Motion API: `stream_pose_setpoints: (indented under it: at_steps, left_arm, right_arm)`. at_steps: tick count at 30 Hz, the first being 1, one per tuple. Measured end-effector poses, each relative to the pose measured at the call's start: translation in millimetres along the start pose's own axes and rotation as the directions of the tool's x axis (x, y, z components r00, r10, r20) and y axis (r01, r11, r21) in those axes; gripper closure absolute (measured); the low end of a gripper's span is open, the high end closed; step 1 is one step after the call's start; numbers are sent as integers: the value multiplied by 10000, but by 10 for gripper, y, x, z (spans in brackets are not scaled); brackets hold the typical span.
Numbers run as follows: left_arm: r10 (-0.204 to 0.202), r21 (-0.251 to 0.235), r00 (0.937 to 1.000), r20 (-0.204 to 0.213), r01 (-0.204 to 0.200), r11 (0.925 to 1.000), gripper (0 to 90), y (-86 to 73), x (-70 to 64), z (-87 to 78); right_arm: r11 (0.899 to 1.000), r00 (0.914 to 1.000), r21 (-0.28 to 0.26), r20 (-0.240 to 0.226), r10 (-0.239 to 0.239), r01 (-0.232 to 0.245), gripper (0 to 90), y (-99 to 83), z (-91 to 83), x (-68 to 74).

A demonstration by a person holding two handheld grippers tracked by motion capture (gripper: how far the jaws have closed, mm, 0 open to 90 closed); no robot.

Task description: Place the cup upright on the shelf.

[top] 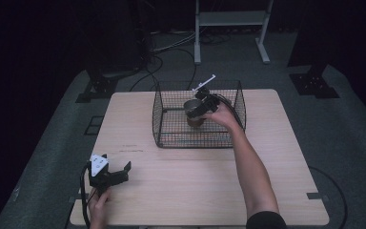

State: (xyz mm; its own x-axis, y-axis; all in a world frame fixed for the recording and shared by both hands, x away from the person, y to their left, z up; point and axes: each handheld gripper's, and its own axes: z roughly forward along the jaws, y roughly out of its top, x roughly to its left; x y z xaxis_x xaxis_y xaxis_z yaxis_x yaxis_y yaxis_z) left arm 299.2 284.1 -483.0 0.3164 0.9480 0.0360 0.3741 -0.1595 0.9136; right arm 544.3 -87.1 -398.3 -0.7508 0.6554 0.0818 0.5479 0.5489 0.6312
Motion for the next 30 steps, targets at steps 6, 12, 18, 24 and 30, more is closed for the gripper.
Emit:
stream_pose_setpoints:
  at_steps: [6, 12, 18, 24, 30]
  left_arm:
    - [-48, -33, 10000, 2, 48, 10000, 0, 0, -1, 2]
    - [-22, -36, 10000, 5, 22, 10000, 0, -1, -2, 2]
    - [-52, -51, 10000, 18, 52, 10000, 0, -2, 2, 0]
    - [-34, -37, 10000, 14, 34, 10000, 0, -1, 1, 0]
    - [-34, -53, 10000, 14, 34, 10000, 0, -2, 1, 0]
  right_arm:
    - [9996, 10000, 266, -73, -52, 53, 178, -20, 73, 5]
    - [9988, 9999, 466, 6, -115, 114, 171, -12, 149, 53]
    - [9976, 9997, 657, 101, -208, 201, 171, -17, 204, 69]
    - [9969, 9998, 768, 88, -178, 171, 170, -32, 212, 55]
    - [9972, 9998, 723, 84, -169, 162, 160, -43, 210, 61]
